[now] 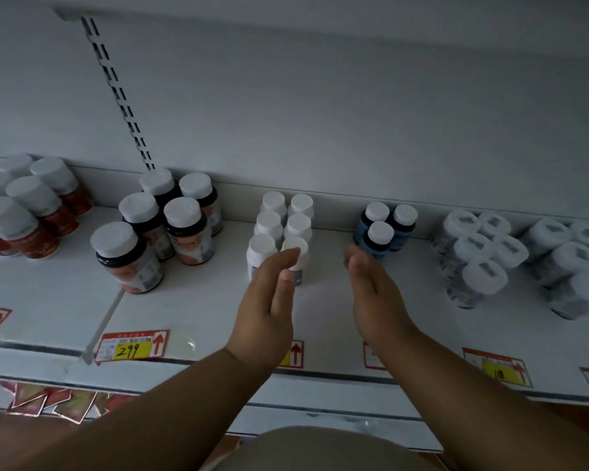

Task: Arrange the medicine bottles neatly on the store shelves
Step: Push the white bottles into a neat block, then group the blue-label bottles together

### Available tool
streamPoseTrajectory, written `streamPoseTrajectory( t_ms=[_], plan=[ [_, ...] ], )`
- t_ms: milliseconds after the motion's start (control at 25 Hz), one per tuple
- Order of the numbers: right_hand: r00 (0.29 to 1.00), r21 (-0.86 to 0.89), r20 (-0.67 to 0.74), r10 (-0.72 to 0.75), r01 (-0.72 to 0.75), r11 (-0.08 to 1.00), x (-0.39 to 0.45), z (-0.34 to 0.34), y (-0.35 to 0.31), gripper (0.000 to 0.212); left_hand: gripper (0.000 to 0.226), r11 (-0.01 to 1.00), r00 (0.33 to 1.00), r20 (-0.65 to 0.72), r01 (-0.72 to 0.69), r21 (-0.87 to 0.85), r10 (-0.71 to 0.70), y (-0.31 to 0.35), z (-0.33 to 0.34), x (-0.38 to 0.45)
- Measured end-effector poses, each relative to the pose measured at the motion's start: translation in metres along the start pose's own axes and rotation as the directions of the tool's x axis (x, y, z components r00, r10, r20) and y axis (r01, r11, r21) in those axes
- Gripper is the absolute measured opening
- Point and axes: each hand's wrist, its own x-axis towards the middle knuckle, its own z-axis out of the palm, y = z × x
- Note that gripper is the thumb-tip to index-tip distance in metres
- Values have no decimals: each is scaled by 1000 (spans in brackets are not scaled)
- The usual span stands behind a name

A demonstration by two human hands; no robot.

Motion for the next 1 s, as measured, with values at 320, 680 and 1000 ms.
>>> streamPoseTrajectory(
  t_ms=[320,680,1000],
  plan=[
    [999,-61,2,-43,43,997,13,-90,33,47,47,990,989,-55,135,-32,-136,17,105,-4],
    [975,-174,-210,74,-112,978,75,-95,32,41,77,925,924,164,307,224,-346,0,132,85],
    [946,-355,-324,-11,-111,928,114,-85,52,29,73,954,967,93,215,209,-239,-12,139,100]
  ],
)
